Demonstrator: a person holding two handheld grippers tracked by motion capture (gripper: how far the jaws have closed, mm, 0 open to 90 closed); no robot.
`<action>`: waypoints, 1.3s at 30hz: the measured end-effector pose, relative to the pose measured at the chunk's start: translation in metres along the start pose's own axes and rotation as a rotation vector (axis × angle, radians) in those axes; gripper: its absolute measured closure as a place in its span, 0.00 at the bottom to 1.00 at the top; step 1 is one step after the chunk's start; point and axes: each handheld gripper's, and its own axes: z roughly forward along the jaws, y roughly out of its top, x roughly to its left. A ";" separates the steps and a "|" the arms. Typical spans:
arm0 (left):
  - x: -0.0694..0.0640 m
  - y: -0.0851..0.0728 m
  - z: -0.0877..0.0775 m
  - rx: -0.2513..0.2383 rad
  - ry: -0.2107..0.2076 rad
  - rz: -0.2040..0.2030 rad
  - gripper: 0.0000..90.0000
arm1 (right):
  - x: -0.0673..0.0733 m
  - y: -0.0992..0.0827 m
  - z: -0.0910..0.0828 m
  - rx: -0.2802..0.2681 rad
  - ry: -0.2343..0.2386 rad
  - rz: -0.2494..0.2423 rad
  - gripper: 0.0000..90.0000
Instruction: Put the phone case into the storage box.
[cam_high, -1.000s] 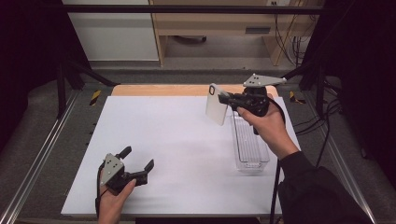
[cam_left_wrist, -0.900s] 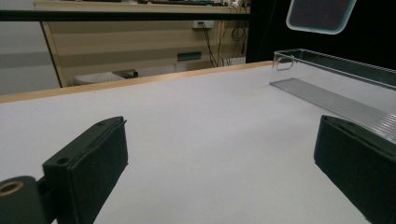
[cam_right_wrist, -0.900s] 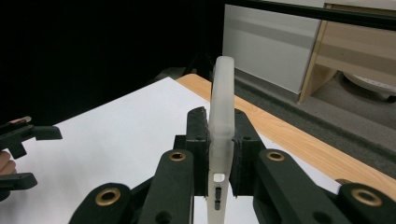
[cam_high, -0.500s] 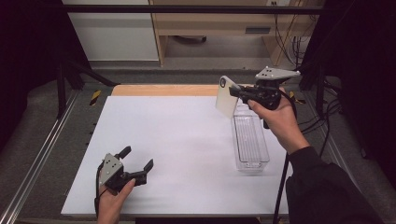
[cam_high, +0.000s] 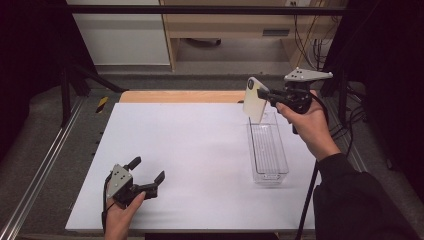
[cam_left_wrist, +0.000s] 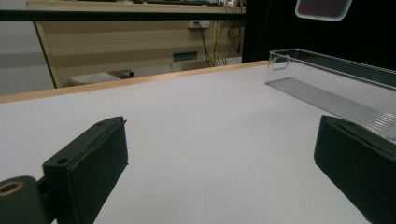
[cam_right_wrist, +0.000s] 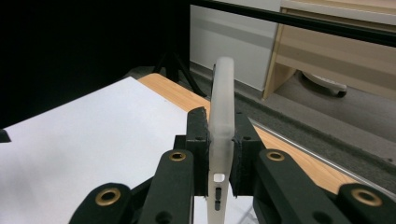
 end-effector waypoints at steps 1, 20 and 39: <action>0.000 0.000 0.000 0.000 -0.001 0.000 0.03 | -0.003 -0.001 -0.001 -0.001 -0.007 0.002 0.90; -0.001 0.000 0.000 0.000 -0.008 0.008 0.03 | -0.028 -0.024 -0.003 0.037 -0.053 0.032 0.90; -0.001 0.000 0.001 0.004 -0.018 0.008 0.03 | -0.042 -0.050 0.003 0.078 -0.074 0.066 0.90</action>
